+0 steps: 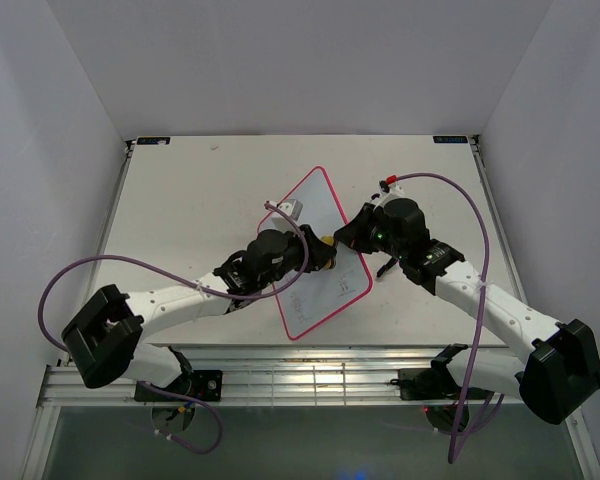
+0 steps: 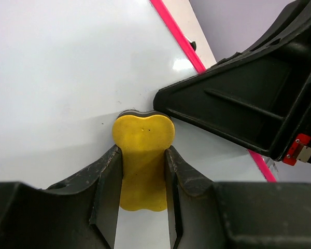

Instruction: Erase the whiteboard

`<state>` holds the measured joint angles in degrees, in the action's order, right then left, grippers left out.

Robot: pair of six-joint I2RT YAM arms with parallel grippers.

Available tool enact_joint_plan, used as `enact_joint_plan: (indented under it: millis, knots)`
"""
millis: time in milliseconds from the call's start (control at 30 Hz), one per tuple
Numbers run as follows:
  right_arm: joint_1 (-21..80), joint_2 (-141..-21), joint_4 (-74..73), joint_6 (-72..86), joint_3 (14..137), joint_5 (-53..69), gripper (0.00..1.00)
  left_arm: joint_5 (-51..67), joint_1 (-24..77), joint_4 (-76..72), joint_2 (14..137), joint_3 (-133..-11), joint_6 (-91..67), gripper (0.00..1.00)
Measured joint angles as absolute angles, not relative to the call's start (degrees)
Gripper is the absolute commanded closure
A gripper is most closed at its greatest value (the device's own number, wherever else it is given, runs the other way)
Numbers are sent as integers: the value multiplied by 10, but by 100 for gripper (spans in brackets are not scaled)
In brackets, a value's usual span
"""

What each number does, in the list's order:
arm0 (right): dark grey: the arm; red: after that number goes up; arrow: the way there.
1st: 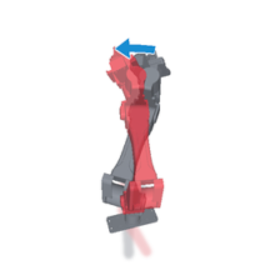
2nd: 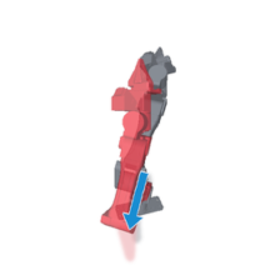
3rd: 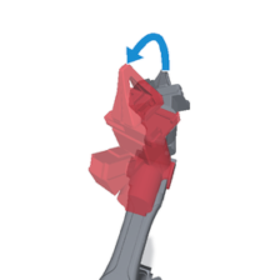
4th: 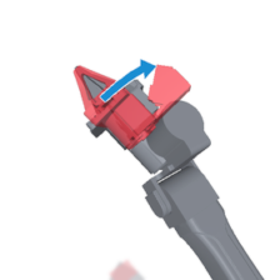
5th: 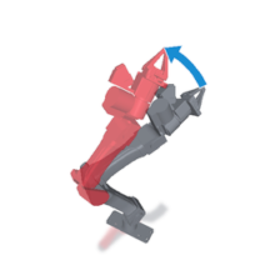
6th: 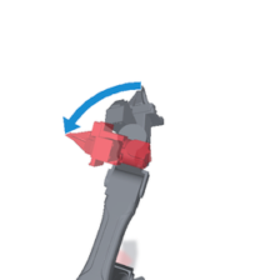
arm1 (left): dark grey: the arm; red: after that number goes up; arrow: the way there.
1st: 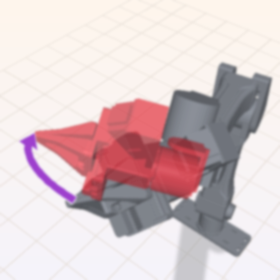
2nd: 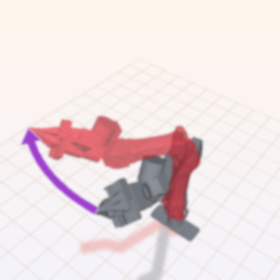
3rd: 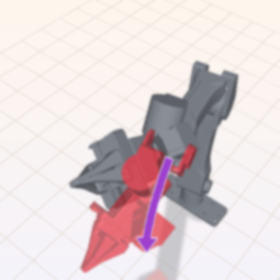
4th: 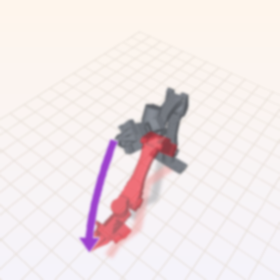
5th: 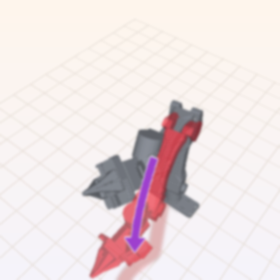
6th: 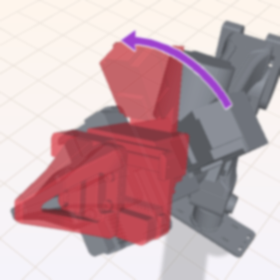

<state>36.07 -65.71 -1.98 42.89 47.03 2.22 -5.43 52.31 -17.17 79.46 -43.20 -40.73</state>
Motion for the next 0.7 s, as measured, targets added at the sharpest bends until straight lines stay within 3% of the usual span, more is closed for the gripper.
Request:
enact_joint_plan:
  millis: [233,467,700]
  knots:
    - [361,-656,-21,429,470,23,92,-67,538,-203,785,-411,-399,100]
    - [361,-656,-22,424,470,28,92,-84,615,-208,745,-374,-384,100]
    - [361,-656,-17,425,470,44,92,-55,526,-218,745,-334,-387,100]
